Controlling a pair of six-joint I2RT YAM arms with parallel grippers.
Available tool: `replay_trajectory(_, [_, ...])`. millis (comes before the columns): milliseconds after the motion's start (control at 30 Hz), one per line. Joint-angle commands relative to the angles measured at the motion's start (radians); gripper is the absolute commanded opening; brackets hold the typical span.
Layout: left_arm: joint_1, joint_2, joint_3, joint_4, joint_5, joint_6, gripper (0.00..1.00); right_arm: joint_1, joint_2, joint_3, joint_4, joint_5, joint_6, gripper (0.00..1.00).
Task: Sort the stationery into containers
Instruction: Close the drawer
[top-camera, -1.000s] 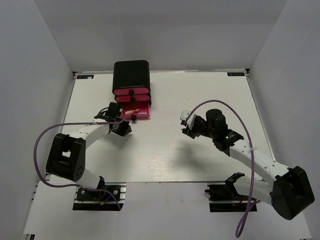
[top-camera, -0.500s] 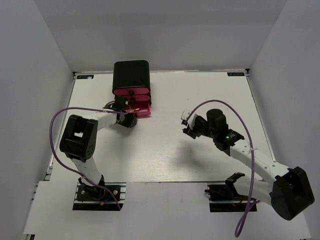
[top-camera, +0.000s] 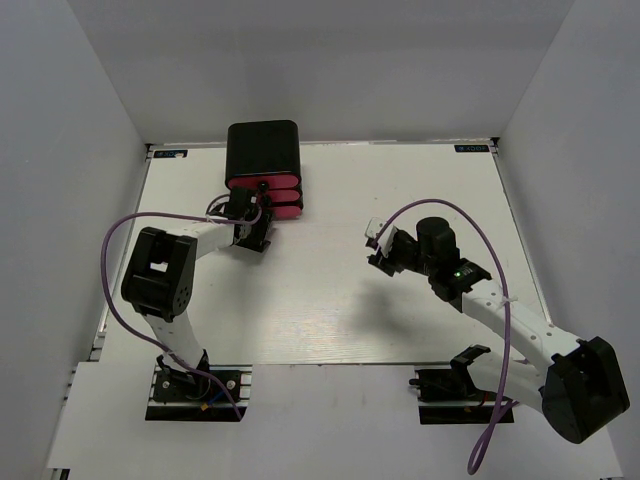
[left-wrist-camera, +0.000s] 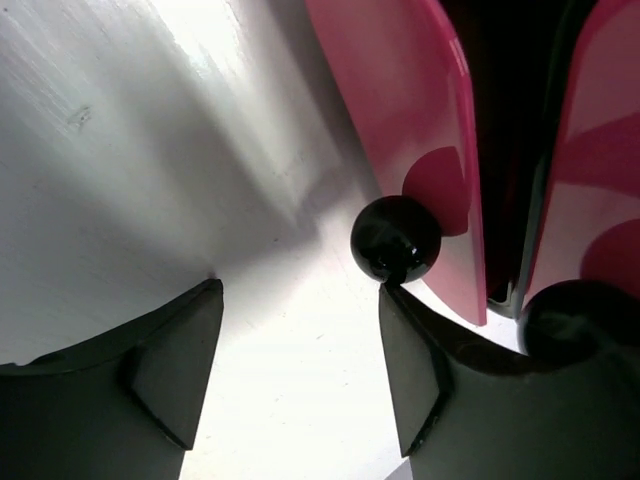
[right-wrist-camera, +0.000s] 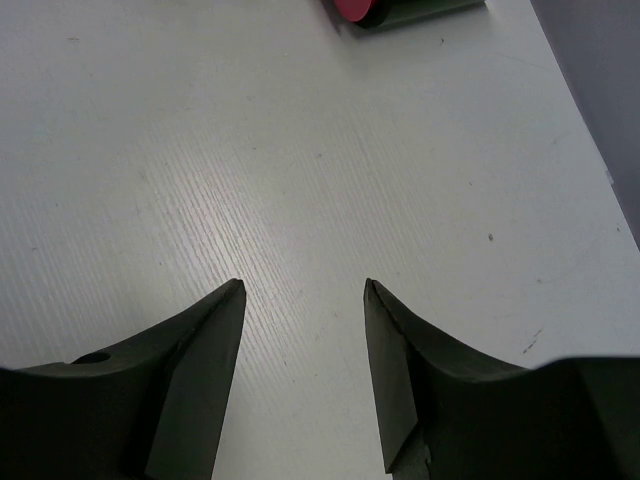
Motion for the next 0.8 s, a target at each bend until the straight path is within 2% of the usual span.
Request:
replay_trajectory(0, [0.006,0.021,0.005,-0.023,-0.051,-0.018,0.76,-0.003,-0.013,-0.007,-0.001,-0.011,0.007,0.57])
replay_trajectory(467, [0.006,0.021,0.002,-0.003,-0.042,-0.009,0.90,-0.008,-0.011,-0.007,-0.008,-0.008,0.004,0.57])
replay_trajectory(767, [0.006,0.064,-0.030,0.112,0.025,0.009,0.94,-0.011,-0.017,-0.007,-0.009,-0.006,0.004,0.57])
